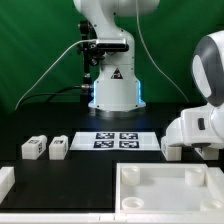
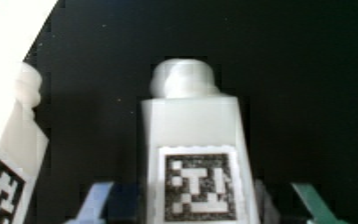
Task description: Assemble one leg
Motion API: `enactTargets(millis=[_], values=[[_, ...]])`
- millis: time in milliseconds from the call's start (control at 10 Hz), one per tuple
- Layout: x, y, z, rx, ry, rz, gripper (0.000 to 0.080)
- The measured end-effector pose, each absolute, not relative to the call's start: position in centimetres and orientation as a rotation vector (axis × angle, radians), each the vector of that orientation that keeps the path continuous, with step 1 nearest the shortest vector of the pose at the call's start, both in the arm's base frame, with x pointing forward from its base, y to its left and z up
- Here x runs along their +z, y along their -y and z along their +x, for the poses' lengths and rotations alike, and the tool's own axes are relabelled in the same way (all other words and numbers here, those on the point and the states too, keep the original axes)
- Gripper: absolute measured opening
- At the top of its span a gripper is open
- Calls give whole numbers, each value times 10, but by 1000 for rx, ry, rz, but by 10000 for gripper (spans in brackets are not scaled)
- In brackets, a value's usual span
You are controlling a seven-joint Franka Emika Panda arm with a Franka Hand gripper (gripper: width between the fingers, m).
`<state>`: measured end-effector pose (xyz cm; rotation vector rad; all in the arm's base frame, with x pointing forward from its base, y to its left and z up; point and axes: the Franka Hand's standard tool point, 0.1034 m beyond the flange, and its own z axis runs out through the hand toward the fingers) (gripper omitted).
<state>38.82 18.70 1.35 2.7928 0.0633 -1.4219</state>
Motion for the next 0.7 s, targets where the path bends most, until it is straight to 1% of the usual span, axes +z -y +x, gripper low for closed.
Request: enactTargets(millis=[700], values=[[13,-187,388,-1422,-63,2793,290]])
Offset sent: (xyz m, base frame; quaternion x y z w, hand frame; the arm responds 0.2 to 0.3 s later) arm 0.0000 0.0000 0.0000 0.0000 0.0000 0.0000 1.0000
